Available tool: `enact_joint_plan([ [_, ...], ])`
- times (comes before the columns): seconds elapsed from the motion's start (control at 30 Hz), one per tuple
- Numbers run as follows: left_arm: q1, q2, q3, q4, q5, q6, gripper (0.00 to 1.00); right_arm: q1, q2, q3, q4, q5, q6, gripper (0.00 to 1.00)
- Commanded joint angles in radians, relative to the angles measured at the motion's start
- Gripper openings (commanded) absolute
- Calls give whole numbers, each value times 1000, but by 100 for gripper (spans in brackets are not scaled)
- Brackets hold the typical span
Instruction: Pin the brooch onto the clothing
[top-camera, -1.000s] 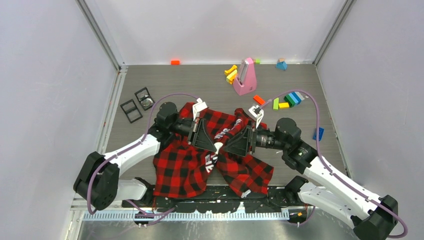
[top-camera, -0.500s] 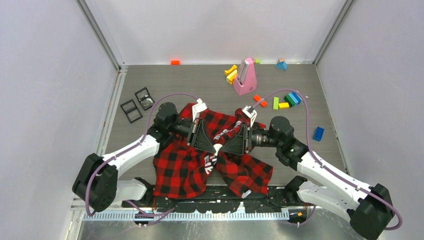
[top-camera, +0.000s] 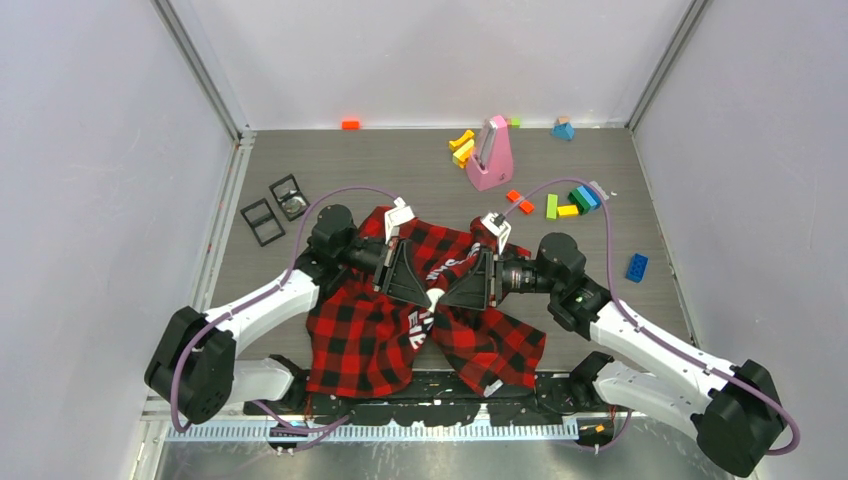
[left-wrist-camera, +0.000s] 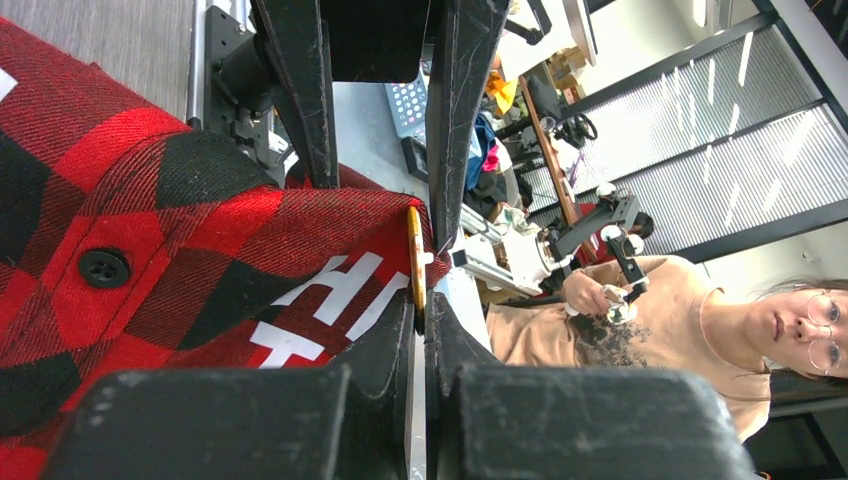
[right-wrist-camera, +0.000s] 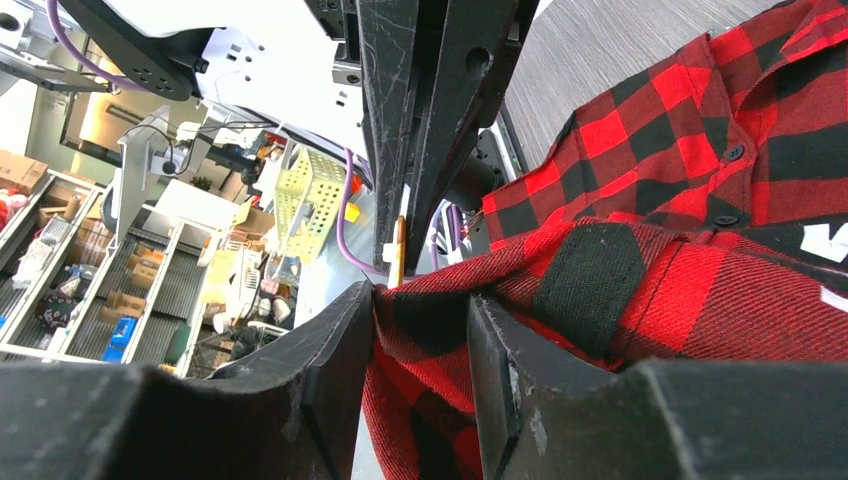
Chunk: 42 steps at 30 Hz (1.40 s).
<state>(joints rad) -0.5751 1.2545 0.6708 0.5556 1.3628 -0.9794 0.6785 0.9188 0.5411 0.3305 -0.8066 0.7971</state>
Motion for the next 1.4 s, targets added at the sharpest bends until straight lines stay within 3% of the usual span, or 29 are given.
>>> enact_joint_plan([
  [0.0,-6,-20,49,21,27,14,0,0,5,0,70,-30,7,45],
  [0.53,-6,-9,50,24,27,12,0,1,48,18,23,17,-30,39],
  [1.37,-7,2,50,26,23,11,0,25,42,63,-182,171,-140,31],
])
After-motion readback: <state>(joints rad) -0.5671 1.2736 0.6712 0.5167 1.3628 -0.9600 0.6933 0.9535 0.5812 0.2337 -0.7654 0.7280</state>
